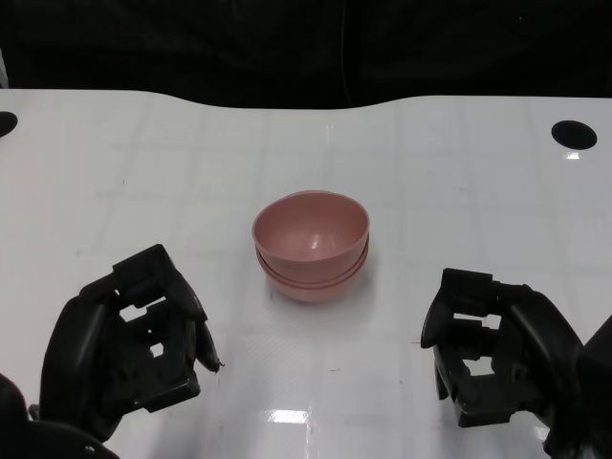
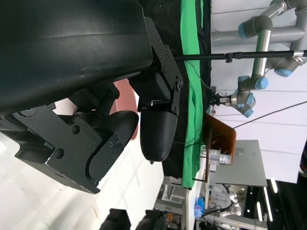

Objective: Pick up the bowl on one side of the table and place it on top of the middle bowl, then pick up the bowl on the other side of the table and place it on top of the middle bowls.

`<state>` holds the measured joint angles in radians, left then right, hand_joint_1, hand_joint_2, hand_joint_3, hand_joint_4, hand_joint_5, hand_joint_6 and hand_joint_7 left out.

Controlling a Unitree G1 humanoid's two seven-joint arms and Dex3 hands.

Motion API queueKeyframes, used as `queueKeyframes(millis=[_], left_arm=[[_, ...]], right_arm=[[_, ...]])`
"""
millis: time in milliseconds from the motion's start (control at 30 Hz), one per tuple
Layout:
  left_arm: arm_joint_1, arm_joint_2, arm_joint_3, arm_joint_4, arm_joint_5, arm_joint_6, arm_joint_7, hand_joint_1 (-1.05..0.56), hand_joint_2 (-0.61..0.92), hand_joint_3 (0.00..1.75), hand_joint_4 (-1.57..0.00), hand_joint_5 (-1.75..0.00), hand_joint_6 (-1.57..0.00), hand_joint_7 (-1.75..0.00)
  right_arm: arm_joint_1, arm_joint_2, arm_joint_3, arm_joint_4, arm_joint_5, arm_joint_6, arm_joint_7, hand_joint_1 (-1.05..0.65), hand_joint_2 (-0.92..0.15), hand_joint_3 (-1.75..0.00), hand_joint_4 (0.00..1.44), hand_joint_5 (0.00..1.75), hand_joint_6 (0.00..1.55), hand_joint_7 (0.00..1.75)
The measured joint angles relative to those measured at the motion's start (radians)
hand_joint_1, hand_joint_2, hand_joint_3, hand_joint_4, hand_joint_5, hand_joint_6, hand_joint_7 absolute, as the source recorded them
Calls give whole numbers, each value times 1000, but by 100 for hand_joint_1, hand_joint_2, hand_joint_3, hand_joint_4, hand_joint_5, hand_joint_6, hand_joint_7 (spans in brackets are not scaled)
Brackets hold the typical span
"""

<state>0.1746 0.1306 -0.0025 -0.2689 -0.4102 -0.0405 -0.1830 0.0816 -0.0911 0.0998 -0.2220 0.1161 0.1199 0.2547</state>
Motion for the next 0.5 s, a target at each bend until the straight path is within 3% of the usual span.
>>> queueKeyframes(millis=[500], left_arm=[[4,-35,46,-49,-34,114,-8,-11,34,156,-98,-175,-82,-172]], right_arm=[[6,-4,-12,0,0,-17,13,-6,-33,-152,90,174,86,145]])
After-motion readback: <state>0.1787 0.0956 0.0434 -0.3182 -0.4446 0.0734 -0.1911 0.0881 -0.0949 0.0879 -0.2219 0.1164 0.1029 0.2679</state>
